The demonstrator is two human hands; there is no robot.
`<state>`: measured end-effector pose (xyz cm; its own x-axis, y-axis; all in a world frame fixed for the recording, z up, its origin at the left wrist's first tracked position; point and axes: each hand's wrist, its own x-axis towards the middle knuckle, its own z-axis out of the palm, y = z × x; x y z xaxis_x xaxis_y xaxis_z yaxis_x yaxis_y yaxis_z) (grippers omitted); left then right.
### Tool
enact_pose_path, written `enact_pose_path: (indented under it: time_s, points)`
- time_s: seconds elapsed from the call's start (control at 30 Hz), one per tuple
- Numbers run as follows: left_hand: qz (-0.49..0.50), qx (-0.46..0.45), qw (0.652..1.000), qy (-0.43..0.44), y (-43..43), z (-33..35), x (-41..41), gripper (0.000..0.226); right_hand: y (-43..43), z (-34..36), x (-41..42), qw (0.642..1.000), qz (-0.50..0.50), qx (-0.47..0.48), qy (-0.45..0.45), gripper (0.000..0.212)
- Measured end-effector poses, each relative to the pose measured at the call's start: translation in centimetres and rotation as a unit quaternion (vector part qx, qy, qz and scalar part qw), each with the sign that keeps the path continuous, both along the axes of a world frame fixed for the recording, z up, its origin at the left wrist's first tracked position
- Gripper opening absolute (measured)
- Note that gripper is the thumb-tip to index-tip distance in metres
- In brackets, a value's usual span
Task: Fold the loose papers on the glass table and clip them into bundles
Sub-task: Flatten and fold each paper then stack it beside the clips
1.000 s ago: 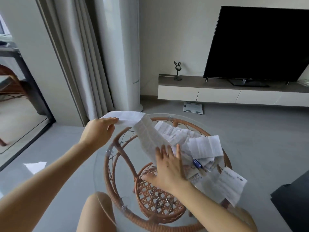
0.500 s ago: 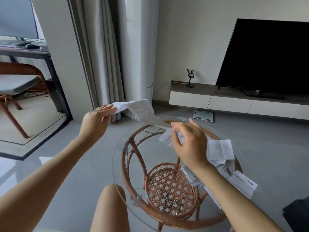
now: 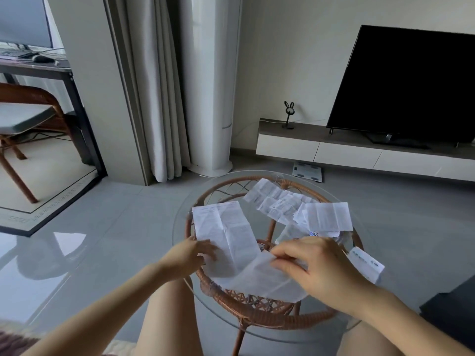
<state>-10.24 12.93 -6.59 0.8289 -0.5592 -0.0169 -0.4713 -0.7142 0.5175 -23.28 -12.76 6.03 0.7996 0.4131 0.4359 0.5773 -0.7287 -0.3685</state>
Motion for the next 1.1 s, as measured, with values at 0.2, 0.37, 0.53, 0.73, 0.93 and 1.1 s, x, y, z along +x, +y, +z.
enact_pose_path:
  time_s: [0.2,0.37,0.53,0.73,0.93,1.1]
  points:
    - [0.024,0.061,0.997,-0.029,-0.2,0.0,0.5,0.038,0.3,0.7,4.4,0.974,-0.054,0.053,0.215,0.009]
    - [-0.042,0.045,0.997,-0.040,0.3,-0.1,-0.8,0.042,2.4,1.4,9.4,0.967,-0.025,-0.031,0.251,0.009]
    - [0.020,0.014,0.999,0.046,1.4,0.6,-1.7,0.025,5.7,-1.9,14.5,0.954,-0.034,-0.140,0.264,0.012]
    - [0.179,-0.289,0.921,0.189,2.1,0.4,-2.1,0.057,7.7,-8.1,17.8,0.937,-0.089,-0.200,0.274,0.017]
    - [0.261,-0.139,0.954,0.050,0.2,0.1,-2.9,0.056,8.3,-10.5,19.1,0.949,-0.120,-0.154,0.249,0.016]
    - [0.294,-0.044,0.954,-0.039,-0.3,-1.0,-2.3,0.031,8.6,-10.0,20.0,0.941,-0.102,-0.174,0.273,0.014]
